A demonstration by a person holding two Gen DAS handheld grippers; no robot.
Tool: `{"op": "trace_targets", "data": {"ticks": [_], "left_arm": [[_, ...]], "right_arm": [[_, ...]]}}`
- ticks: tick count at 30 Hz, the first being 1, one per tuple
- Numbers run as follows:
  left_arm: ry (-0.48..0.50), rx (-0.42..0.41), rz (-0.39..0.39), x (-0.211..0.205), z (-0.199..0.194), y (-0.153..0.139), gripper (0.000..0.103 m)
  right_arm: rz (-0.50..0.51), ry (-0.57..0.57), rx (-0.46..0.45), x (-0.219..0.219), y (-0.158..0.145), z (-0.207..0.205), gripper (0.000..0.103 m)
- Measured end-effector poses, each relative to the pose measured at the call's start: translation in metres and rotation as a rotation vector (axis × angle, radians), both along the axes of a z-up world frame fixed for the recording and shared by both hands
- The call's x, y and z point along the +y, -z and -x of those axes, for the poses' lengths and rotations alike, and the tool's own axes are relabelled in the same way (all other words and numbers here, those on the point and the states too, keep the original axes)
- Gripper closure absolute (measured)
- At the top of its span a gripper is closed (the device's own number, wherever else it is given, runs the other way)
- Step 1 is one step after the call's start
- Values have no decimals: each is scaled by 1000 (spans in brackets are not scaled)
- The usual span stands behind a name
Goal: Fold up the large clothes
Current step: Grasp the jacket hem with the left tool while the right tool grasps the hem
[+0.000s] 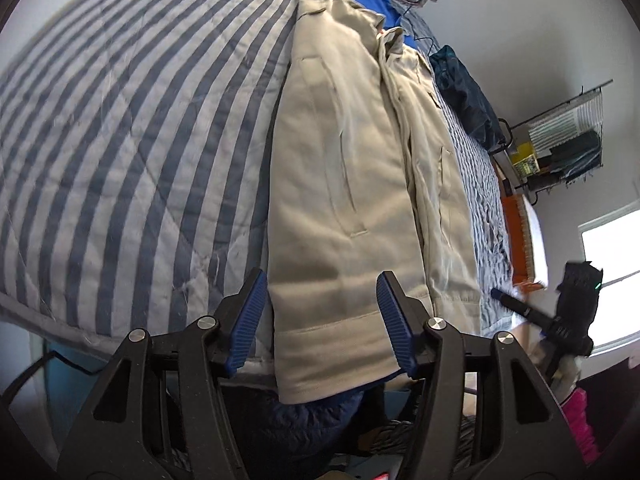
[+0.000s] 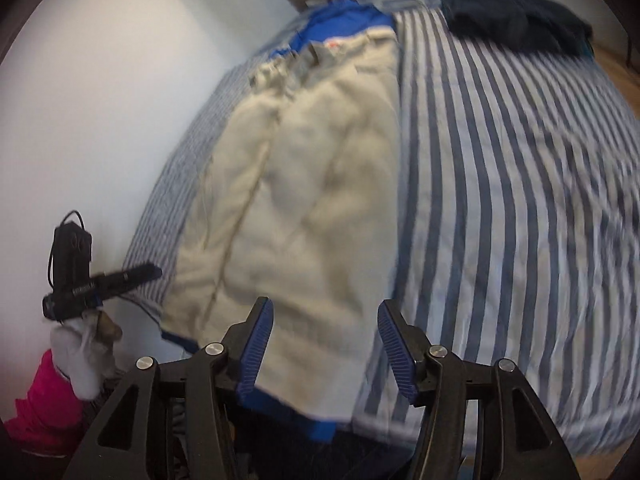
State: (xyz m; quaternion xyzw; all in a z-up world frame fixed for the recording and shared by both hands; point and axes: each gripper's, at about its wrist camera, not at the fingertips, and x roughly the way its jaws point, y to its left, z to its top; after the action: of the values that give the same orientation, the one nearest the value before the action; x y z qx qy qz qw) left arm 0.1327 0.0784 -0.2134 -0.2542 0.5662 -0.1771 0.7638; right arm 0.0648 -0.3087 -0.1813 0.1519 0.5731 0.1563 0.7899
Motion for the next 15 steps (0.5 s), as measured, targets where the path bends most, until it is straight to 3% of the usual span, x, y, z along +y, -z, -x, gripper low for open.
{"op": "trace_targets", "data": {"ticks": [4,7,12,14,15], "left_arm": [[-19,81,109,3,8,20,46],[-35,76,120,3,10,21,45],[-5,46,49,-7,12,17,47],[-7,47,21,-11,11,20,52],[-16,48,26,-10,11,22,52]], "right_arm": [[-102,7,75,-7,23,10,46],[-121,-26,90,-2,30,12,48],[-86,-60,87,9,33,12,52],[-38,-78,82,13,34,12,69],[-29,-80,85,12,35,12,71]]}}
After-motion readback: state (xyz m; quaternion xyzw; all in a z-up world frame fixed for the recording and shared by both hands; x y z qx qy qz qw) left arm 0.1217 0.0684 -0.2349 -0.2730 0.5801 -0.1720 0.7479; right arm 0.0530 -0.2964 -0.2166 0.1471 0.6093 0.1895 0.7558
